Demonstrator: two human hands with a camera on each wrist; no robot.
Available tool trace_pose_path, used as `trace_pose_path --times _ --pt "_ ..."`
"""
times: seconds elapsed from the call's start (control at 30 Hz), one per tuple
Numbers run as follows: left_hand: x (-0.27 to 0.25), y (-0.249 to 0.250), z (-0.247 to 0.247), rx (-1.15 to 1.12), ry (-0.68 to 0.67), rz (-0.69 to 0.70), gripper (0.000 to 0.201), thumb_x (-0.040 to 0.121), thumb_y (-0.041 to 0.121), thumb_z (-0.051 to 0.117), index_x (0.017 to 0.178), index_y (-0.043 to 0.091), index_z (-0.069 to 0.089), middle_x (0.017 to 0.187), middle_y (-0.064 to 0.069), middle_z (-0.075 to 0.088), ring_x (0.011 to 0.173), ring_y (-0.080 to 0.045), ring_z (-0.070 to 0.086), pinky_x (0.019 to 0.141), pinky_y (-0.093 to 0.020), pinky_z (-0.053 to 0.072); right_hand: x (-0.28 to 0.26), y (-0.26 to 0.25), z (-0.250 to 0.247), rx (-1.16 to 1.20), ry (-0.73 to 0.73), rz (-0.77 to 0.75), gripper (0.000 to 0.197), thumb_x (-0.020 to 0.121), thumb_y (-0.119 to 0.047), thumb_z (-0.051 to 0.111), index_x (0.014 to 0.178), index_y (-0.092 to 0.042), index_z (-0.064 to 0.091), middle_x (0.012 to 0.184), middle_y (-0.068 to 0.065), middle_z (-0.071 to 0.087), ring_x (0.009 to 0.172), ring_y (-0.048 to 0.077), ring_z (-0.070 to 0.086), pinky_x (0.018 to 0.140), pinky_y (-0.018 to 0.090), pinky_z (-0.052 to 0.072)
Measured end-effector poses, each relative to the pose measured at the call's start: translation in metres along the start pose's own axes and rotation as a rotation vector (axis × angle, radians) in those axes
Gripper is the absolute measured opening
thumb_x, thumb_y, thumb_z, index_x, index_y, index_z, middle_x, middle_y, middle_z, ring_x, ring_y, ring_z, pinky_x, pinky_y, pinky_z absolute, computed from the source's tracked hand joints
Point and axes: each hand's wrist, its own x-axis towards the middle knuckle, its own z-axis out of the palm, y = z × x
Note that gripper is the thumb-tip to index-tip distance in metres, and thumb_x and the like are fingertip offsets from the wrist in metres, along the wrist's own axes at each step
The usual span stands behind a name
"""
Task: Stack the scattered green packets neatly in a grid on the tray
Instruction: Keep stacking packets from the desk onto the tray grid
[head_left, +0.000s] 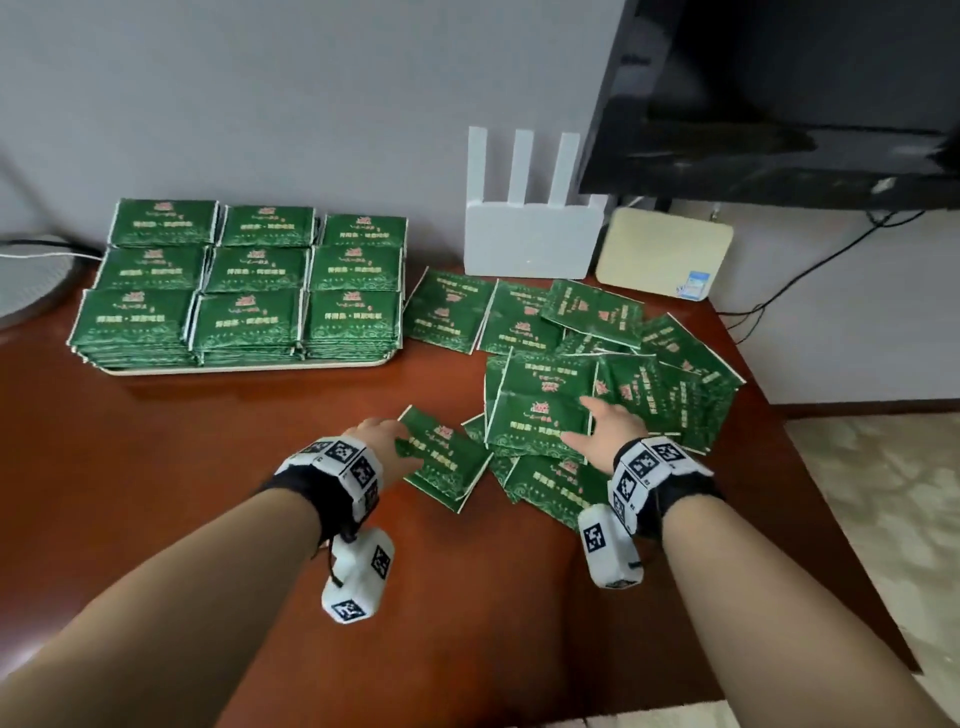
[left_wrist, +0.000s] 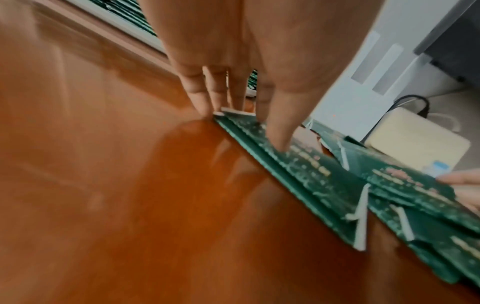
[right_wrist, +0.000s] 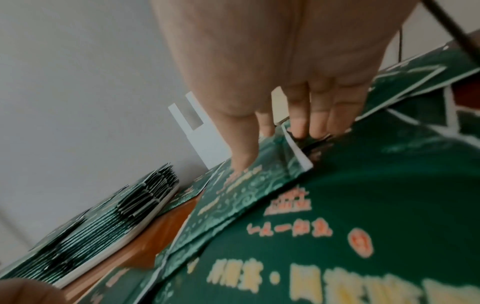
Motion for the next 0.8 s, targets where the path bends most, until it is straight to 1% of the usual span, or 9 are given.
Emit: trace_pose_path --times 0.07,0.13,0.27,0.43,0.53,0.63,0.67,0.73,0.8 --pt "-0.001 0.009 0.014 -0.056 0.059 -0.099 0.06 0.083 0.041 0.063 0.135 0.026 0.038 0.14 -0.003 0.035 0.13 -0.024 0.033 0.106 -0.036 0.033 0.008 -0.001 0.008 0.071 0.074 0.026 0.065 0.087 -0.042 0.057 0.143 -0.021 0.029 0.141 0.014 0.035 0.128 0.033 0.036 0.102 0.04 0.037" --pt "0.0 0.015 0.021 -0.126 0.117 -0.186 0.062 0.08 0.033 0.069 0.132 0.022 0.037 0.135 -0.007 0.038 0.127 -0.026 0.034 0.106 -0.036 0.032 0.013 -0.001 0.013 0.177 0.131 0.062 0.067 0.084 -0.035 0.064 0.141 -0.019 0.031 0.141 0.014 0.03 0.127 0.034 0.036 0.1 0.04 0.039" --pt "0.0 0.018 0.029 -0.288 0.171 -0.283 0.076 0.077 0.024 0.073 0.137 0.02 0.026 0.134 -0.009 0.039 0.127 -0.027 0.035 0.108 -0.038 0.031 0.02 0.002 0.016 0.342 0.117 0.088 0.073 0.08 -0.024 0.07 0.14 -0.017 0.029 0.141 0.015 0.026 0.119 0.035 0.047 0.096 0.04 0.044" --pt "-0.004 0.019 0.033 -0.288 0.182 -0.311 0.089 0.078 0.024 0.071 0.145 0.024 0.014 0.138 -0.01 0.034 0.13 -0.028 0.031 0.109 -0.039 0.03 0.026 0.007 0.018 0.424 0.094 0.048 0.078 0.082 -0.015 0.068 0.144 -0.015 0.02 0.14 0.014 0.042 0.121 0.034 0.049 0.099 0.041 0.042" --pt "-0.005 0.024 0.03 -0.241 0.124 -0.341 0.088 0.077 0.033 0.071 0.145 0.026 0.017 0.137 -0.009 0.033 0.129 -0.027 0.032 0.107 -0.041 0.033 0.026 0.015 0.022 0.501 0.073 0.046 0.078 0.081 -0.014 0.068 0.144 -0.013 0.021 0.136 0.013 0.048 0.115 0.031 0.054 0.097 0.04 0.045" --pt "-0.001 0.028 0.028 -0.326 0.109 -0.366 0.084 0.074 0.048 0.069 0.142 0.028 0.024 0.136 -0.008 0.034 0.127 -0.027 0.035 0.104 -0.044 0.037 0.024 0.027 0.026 0.5 0.077 0.004 0.071 0.082 -0.014 0.067 0.142 -0.012 0.029 0.138 0.005 0.047 0.11 0.025 0.057 0.09 0.032 0.045" --pt "0.0 0.029 0.028 -0.346 0.119 -0.378 0.081 0.074 0.051 0.067 0.141 0.027 0.027 0.135 -0.008 0.035 0.126 -0.028 0.036 0.103 -0.045 0.038 0.023 0.03 0.026 0.507 0.079 -0.011 0.074 0.082 -0.012 0.067 0.144 -0.015 0.026 0.134 0.005 0.049 0.107 0.024 0.058 0.088 0.031 0.045" --pt "0.002 0.033 0.028 -0.318 0.135 -0.398 0.077 0.075 0.049 0.068 0.138 0.022 0.034 0.132 -0.01 0.038 0.122 -0.029 0.04 0.101 -0.045 0.04 0.018 0.036 0.023 0.519 0.065 -0.045 0.085 0.083 -0.006 0.064 0.148 -0.026 0.012 0.123 0.007 0.053 0.102 0.026 0.059 0.091 0.034 0.046" --pt "0.005 0.036 0.027 -0.264 0.118 -0.398 0.074 0.076 0.041 0.071 0.137 0.019 0.035 0.13 -0.011 0.042 0.12 -0.03 0.043 0.1 -0.043 0.041 0.013 0.04 0.019 0.474 0.048 -0.082 0.081 0.086 -0.005 0.061 0.147 -0.029 0.013 0.138 0.007 0.045 0.116 0.029 0.053 0.097 0.038 0.043"
